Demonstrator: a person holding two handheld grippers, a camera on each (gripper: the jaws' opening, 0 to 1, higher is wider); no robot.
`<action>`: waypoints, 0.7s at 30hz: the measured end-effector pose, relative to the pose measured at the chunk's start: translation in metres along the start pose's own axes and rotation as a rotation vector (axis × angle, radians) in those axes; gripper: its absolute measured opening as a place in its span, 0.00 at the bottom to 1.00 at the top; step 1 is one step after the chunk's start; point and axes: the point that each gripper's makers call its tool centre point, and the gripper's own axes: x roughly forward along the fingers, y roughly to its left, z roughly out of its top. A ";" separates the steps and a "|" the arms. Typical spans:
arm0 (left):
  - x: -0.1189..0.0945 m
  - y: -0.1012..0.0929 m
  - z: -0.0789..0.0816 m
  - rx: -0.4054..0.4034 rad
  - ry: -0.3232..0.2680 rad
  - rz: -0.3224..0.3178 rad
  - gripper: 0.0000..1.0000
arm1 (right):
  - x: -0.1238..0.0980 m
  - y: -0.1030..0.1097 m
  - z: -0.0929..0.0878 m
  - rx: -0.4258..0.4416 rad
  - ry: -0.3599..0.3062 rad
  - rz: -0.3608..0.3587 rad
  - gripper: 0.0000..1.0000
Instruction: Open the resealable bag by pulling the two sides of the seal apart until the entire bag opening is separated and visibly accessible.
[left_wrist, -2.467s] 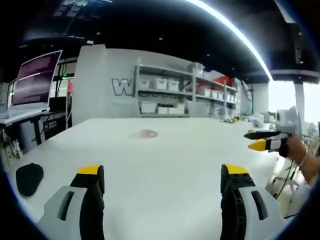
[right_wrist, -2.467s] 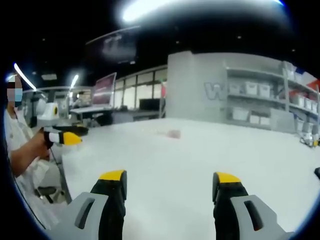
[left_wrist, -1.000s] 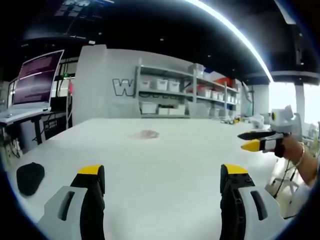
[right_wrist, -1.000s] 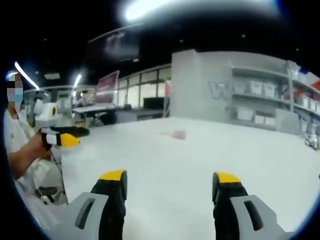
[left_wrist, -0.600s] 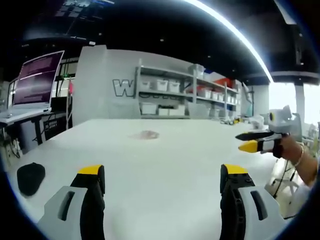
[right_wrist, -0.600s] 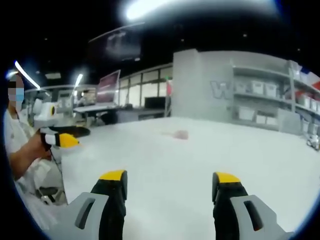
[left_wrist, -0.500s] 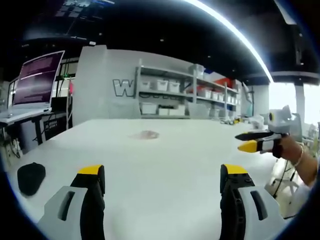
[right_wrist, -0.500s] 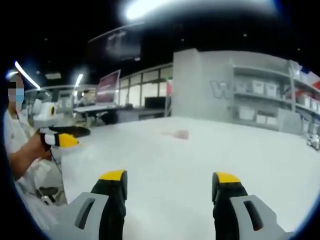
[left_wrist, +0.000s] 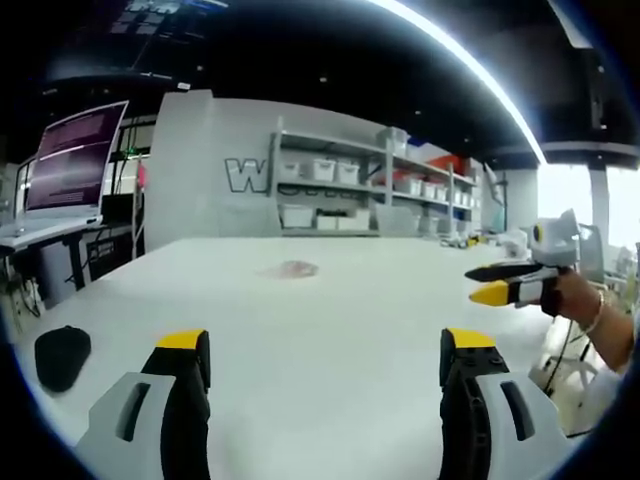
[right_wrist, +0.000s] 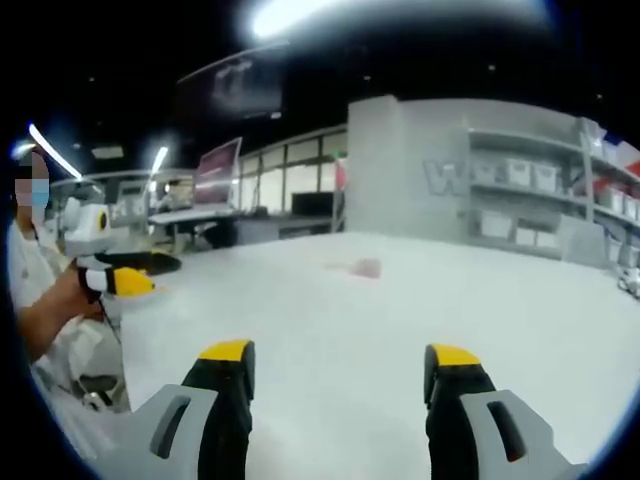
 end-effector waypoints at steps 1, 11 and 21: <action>0.000 0.000 0.000 0.000 0.000 0.000 0.93 | 0.001 0.000 0.000 0.000 0.000 0.001 0.69; 0.000 -0.001 0.001 0.001 -0.001 -0.002 0.93 | 0.004 -0.001 0.002 -0.002 -0.002 0.004 0.69; 0.000 -0.002 0.002 0.001 -0.005 -0.001 0.93 | 0.010 -0.001 0.003 -0.003 0.001 0.010 0.69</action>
